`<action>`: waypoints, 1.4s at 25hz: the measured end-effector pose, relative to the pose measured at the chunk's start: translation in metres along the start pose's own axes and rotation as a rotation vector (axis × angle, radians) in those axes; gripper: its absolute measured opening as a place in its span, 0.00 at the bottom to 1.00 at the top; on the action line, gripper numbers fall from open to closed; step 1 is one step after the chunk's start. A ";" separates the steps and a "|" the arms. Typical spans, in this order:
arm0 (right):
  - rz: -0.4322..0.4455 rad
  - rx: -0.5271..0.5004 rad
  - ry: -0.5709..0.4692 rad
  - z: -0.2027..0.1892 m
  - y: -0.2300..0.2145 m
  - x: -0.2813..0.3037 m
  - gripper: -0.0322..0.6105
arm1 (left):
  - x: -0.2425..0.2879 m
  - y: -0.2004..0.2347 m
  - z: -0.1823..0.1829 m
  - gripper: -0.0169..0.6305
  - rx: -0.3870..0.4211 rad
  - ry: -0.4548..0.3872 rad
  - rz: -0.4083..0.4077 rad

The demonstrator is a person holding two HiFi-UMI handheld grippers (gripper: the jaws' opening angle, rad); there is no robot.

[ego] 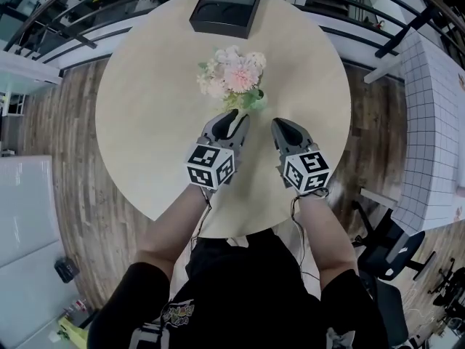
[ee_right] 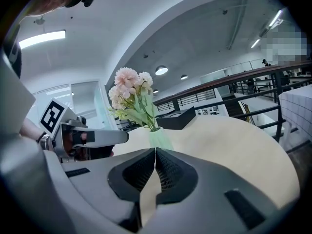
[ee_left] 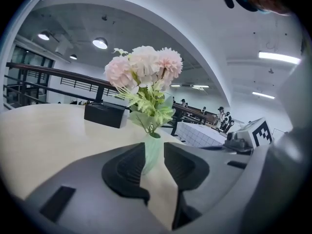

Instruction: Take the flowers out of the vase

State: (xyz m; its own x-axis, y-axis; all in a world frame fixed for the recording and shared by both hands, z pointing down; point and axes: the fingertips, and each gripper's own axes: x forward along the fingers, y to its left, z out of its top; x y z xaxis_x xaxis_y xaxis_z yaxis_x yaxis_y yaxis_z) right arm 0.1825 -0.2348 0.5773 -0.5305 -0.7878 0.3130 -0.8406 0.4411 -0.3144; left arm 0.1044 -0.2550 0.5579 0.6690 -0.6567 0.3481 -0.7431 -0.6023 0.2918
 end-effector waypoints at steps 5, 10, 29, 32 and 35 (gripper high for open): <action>0.008 -0.009 0.014 -0.006 -0.007 0.010 0.09 | 0.012 -0.001 0.006 0.33 0.005 -0.010 -0.012; 0.019 -0.018 0.027 -0.010 -0.010 0.018 0.09 | 0.028 0.002 0.017 0.44 -0.003 -0.019 -0.023; 0.055 -0.052 0.041 -0.020 -0.014 0.039 0.28 | 0.072 0.018 0.036 0.46 0.021 -0.018 -0.035; 0.064 -0.071 0.046 -0.020 -0.015 0.047 0.32 | 0.072 0.019 0.040 0.44 0.028 -0.025 -0.038; 0.081 -0.121 0.063 -0.022 -0.012 0.057 0.39 | 0.070 0.017 0.040 0.36 0.035 -0.029 -0.044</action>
State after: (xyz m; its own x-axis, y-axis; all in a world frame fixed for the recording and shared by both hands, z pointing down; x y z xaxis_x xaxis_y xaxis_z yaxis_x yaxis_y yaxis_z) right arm 0.1602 -0.2755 0.6188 -0.6001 -0.7203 0.3479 -0.7995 0.5540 -0.2320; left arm 0.1398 -0.3297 0.5514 0.7016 -0.6420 0.3092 -0.7121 -0.6460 0.2748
